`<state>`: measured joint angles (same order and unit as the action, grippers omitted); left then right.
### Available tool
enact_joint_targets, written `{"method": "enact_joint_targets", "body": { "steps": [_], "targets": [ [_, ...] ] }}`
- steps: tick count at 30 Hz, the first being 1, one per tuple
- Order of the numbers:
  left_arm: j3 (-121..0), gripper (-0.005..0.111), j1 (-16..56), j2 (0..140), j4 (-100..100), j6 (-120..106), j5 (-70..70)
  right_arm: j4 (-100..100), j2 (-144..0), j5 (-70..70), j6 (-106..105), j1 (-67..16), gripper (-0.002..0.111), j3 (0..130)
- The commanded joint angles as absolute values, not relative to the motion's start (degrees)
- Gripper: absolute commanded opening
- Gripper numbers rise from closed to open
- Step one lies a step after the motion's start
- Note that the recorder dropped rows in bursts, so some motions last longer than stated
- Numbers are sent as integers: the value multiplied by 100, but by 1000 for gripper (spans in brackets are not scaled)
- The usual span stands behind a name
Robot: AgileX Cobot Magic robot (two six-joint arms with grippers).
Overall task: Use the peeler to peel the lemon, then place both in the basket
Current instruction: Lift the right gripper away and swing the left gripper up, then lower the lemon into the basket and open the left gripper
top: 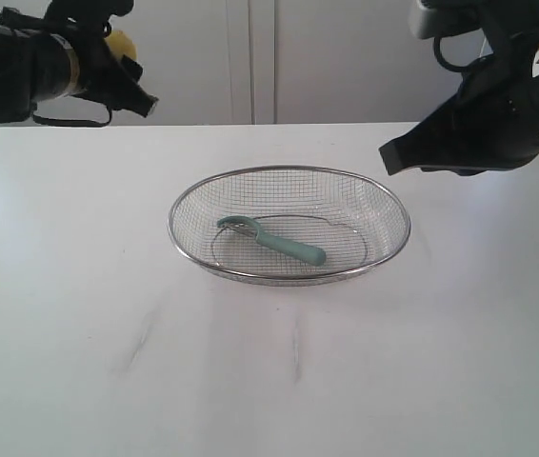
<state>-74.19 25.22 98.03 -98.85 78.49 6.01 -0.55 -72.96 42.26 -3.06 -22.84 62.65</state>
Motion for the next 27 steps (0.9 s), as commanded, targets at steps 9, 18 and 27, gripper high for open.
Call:
{"method": "enact_joint_targets", "body": {
  "steps": [9,18,27],
  "targets": [
    [-8083,0,2600,10242,-1756,-835,2725,-44,-7247,4217,-266,-2295,0,6220],
    [-9426,0,3606,11020,-689,-1728,2969,-44,-7247,4217,-266,-2295,0,6220],
    [-9489,0,3782,11900,-689,-1658,2955,-44,-7247,4217,-266,-2295,0,6220]
  ]
}}
